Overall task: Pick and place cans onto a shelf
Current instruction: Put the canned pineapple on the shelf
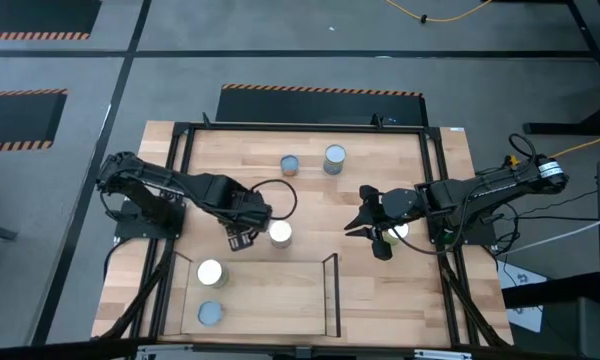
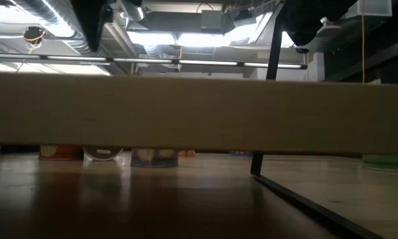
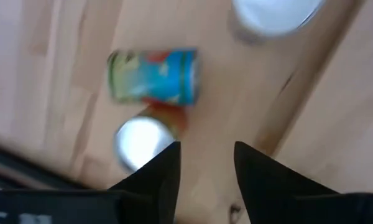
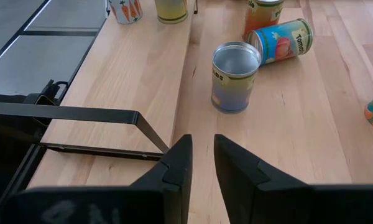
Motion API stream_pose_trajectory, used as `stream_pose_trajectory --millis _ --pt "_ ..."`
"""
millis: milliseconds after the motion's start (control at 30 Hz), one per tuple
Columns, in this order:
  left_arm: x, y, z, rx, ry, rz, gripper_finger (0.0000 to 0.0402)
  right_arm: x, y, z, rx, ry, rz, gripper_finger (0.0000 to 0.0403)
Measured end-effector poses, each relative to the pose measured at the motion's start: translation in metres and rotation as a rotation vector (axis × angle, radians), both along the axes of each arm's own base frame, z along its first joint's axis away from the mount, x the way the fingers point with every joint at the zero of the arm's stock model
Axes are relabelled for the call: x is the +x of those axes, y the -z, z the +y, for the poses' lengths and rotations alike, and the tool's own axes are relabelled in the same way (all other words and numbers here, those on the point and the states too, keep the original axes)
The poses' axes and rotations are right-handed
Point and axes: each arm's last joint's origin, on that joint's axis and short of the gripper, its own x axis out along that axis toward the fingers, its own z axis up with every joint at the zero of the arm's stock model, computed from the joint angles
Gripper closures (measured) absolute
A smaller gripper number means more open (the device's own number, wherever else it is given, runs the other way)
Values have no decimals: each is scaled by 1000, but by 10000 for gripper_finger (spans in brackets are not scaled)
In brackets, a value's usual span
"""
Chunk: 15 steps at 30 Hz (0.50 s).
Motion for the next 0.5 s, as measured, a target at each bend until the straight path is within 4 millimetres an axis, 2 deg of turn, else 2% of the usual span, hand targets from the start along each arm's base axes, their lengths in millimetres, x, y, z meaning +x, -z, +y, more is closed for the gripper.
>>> stream_pose_trajectory --millis 167,500 --pt "-5 9 2 25 1 73 257 0 0 0 0 0 0 331" --pt "-21 55 3 -19 46 269 257 0 0 0 -2 -1 0 331"
